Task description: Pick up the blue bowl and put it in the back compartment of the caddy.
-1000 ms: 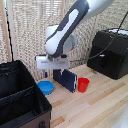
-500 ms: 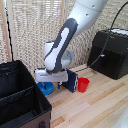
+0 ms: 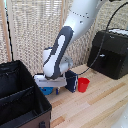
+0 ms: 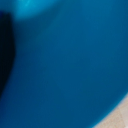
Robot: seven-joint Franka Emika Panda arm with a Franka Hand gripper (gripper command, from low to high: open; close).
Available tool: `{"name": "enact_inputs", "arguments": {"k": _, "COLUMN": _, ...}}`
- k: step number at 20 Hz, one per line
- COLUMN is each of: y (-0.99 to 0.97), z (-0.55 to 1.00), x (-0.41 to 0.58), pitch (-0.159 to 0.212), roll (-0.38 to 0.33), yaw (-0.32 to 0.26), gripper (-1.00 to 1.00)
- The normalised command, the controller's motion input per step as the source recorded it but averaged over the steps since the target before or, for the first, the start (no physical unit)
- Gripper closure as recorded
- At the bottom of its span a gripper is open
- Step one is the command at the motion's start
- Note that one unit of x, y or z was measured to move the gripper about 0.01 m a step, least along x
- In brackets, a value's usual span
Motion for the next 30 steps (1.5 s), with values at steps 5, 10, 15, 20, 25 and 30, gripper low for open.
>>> {"name": "enact_inputs", "arguments": {"k": 5, "y": 0.12, "z": -0.07, "x": -0.004, "pitch": 0.012, "roll": -0.039, "yaw": 0.0, "gripper": 1.0}}
{"name": "enact_inputs", "arguments": {"k": 10, "y": 0.09, "z": 0.09, "x": -0.035, "pitch": -0.034, "roll": -0.017, "yaw": -0.02, "gripper": 1.0}}
{"name": "enact_inputs", "arguments": {"k": 15, "y": 0.01, "z": 0.73, "x": -0.05, "pitch": 0.023, "roll": 0.005, "yaw": -0.053, "gripper": 1.0}}
{"name": "enact_inputs", "arguments": {"k": 20, "y": 0.0, "z": 0.98, "x": 0.011, "pitch": 0.074, "roll": 0.015, "yaw": -0.06, "gripper": 1.0}}
{"name": "enact_inputs", "arguments": {"k": 25, "y": 0.0, "z": 1.0, "x": 0.072, "pitch": 0.059, "roll": 0.01, "yaw": -0.029, "gripper": 1.0}}
{"name": "enact_inputs", "arguments": {"k": 30, "y": 0.01, "z": 1.0, "x": 0.094, "pitch": 0.056, "roll": 0.032, "yaw": -0.021, "gripper": 1.0}}
